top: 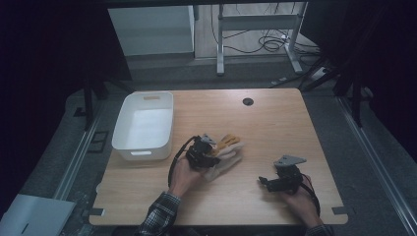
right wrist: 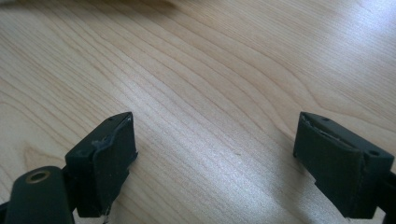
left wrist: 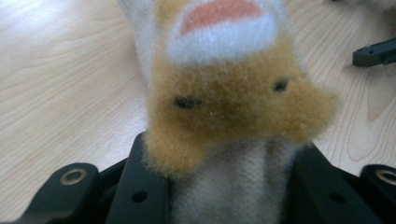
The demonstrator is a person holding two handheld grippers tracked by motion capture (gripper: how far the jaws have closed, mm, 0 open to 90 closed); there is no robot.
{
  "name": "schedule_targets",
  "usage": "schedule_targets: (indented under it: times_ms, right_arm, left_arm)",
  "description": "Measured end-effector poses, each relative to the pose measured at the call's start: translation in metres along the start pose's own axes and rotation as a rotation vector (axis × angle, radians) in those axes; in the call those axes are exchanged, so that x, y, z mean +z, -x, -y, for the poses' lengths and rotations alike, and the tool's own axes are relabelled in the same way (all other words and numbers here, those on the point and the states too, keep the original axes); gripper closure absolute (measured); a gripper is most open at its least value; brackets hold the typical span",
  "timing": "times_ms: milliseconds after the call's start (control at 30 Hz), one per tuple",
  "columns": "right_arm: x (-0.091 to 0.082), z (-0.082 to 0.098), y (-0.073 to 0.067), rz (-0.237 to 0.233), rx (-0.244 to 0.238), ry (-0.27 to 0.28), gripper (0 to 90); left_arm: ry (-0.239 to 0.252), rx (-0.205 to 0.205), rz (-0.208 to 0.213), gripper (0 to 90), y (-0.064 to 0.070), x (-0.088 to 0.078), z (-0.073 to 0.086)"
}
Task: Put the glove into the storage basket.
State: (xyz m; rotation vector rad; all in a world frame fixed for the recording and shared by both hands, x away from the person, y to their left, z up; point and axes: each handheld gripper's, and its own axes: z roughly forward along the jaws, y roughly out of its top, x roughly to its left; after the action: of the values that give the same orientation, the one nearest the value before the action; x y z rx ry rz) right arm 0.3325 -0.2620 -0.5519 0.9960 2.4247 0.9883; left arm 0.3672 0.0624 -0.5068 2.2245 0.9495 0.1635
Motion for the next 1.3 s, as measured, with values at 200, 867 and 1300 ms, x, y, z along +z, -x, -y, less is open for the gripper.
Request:
schedule_targets:
  times_ms: [200,867,1300]
  right_arm:
    - [0.000,0.000,0.000,0.000,-0.002,0.002,13.3]
    - [0.000,0.000,0.000,0.000,-0.005,0.003,13.3]
    - [0.000,0.000,0.000,0.000,-0.004,0.005,13.3]
  left_arm:
    - [0.006,-0.009,-0.023,68.2,-0.008,-0.014,-0.004]
    - [0.035,-0.065,-0.117,68.2,-0.039,-0.065,-0.017]
    - [0.063,-0.137,-0.216,68.2,-0.073,-0.109,-0.019]
